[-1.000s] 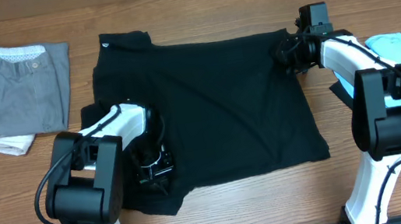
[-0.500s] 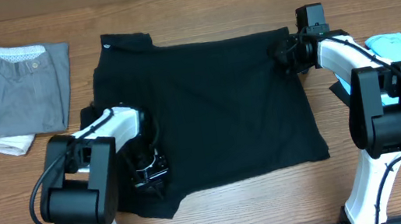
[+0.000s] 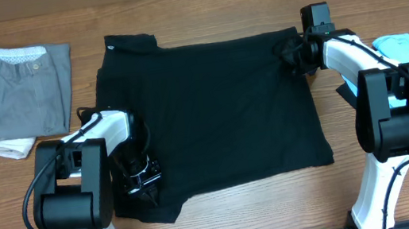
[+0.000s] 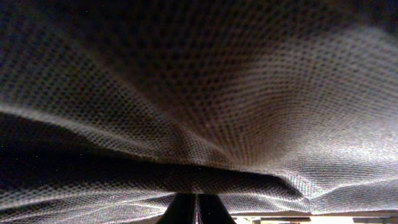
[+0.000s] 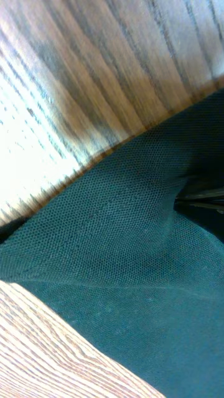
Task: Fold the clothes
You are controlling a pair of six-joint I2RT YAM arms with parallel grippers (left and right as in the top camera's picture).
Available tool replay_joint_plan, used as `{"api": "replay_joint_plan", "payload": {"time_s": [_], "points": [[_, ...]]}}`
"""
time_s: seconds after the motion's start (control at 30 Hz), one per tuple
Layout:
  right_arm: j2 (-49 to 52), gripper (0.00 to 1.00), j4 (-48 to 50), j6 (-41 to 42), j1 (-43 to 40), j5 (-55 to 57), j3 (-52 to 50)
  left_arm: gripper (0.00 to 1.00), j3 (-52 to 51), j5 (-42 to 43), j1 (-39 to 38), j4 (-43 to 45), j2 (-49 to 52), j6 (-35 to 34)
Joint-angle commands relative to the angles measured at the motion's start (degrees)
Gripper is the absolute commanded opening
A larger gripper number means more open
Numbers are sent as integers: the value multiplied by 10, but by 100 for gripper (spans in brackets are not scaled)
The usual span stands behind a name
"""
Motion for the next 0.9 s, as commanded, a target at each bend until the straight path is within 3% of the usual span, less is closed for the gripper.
{"api": "replay_joint_plan", "payload": {"time_s": [0.0,0.2,0.3,0.37,0.43,0.47,0.53,0.63,0.67,0.73,0.77,0.8,0.87], "points": [[2,4,-19,16,-6,47,-6,4,-28,-68,18,14,43,-49],[-63,5,-29,14,-6,48,-6,4,0,-68,15,2,22,-40],[-103,14,-38,14,-6,54,-6,4,15,-68,9,-4,-16,-39],[-134,37,-45,14,-6,59,-6,4,25,-68,-1,-4,-55,-38],[-158,73,-48,10,-6,62,-6,4,33,-68,-9,-3,-90,-38],[-167,82,-49,4,-6,61,-6,4,38,-68,-13,-3,-108,-38],[-183,90,-56,3,-6,62,-6,7,50,-68,-17,-3,-136,-38],[-201,92,-77,3,-6,61,-6,17,64,-68,-18,-4,-168,-38],[-207,92,-87,3,-6,61,-6,24,66,-68,-18,-5,-175,-38],[-221,92,-106,3,-6,62,-6,57,70,-68,-18,-4,-188,-37],[-229,92,-110,3,-6,62,-6,85,70,-68,-18,-3,-191,-35],[-242,92,-115,3,-6,63,-6,100,72,-68,-18,0,-193,-32],[-270,92,-122,3,-6,69,-6,100,78,-63,-18,0,-192,-28]]}}
